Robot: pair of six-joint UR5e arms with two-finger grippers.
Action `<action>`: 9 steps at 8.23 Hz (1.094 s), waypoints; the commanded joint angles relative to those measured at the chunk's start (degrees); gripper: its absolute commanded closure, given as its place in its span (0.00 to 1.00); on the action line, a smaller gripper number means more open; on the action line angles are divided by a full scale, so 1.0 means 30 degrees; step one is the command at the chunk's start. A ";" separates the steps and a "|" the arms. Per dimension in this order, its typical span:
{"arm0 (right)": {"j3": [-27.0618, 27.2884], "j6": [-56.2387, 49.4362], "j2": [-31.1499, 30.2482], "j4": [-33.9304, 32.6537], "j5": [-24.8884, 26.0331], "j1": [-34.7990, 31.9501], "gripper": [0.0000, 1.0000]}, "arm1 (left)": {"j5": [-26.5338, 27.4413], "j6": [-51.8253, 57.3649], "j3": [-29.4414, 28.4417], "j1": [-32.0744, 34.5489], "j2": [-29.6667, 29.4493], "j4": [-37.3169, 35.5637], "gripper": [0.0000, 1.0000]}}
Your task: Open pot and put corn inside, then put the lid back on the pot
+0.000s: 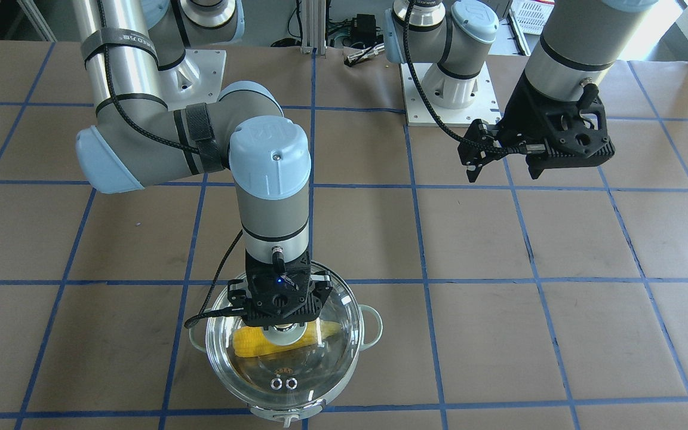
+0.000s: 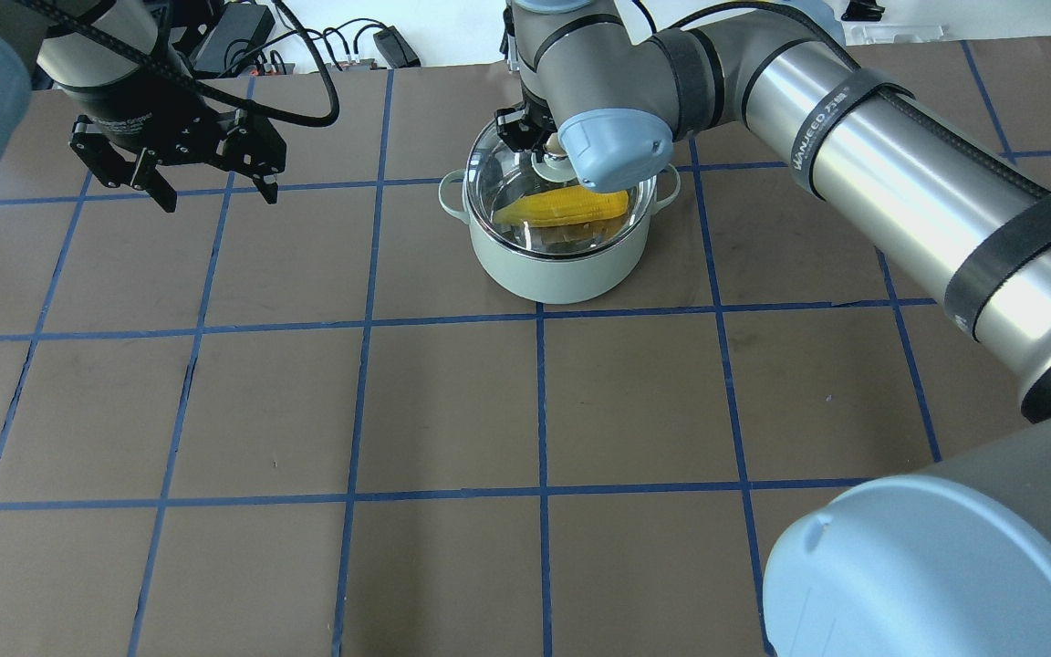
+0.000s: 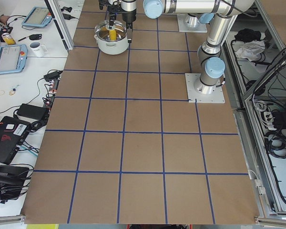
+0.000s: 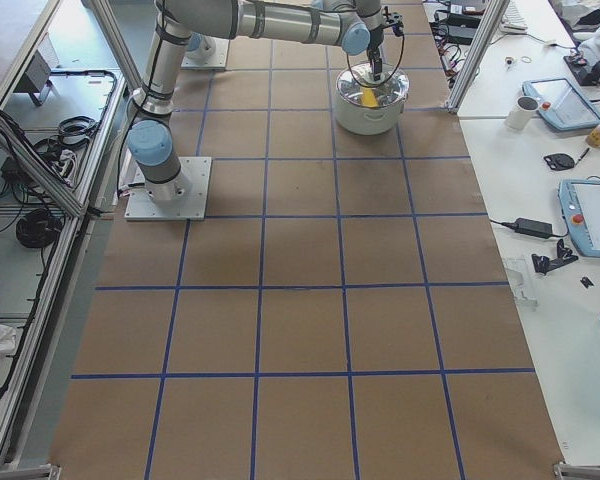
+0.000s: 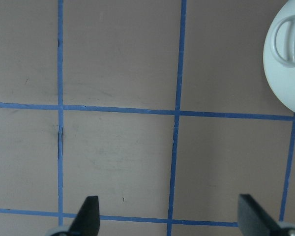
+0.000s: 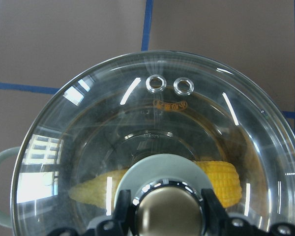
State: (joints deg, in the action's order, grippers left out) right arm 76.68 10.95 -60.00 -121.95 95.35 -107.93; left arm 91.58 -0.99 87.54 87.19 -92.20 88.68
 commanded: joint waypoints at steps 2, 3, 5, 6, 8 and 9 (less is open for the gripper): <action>0.0016 0.0744 -0.0125 0.0044 -0.0522 0.0000 0.81 | 0.0000 0.0006 0.0000 0.0000 0.0029 0.0000 0.00; 0.0016 0.0774 -0.0096 0.0045 -0.0522 0.0000 0.81 | 0.0029 0.0006 0.0000 0.0000 0.0029 0.0000 0.00; 0.0045 0.0629 -0.0096 0.0074 -0.0435 0.0000 0.81 | 0.0029 0.0006 0.0000 0.0000 0.0029 0.0000 0.00; 0.0074 0.0628 -0.0096 0.0132 -0.0318 0.0000 0.81 | 0.0000 0.0006 0.0000 0.0000 0.0029 0.0000 0.00; 0.0104 0.0511 -0.0096 0.0132 -0.0258 0.0000 0.81 | 0.0000 0.0006 0.0000 0.0000 0.0029 0.0000 0.00; 0.0104 0.0482 -0.0096 0.0132 -0.0258 0.0000 0.81 | 0.0029 0.0006 0.0000 0.0000 0.0029 0.0000 0.00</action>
State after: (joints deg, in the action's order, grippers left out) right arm 76.95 12.60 -60.30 -121.58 94.49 -107.93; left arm 91.59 -0.97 87.54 87.19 -92.11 88.68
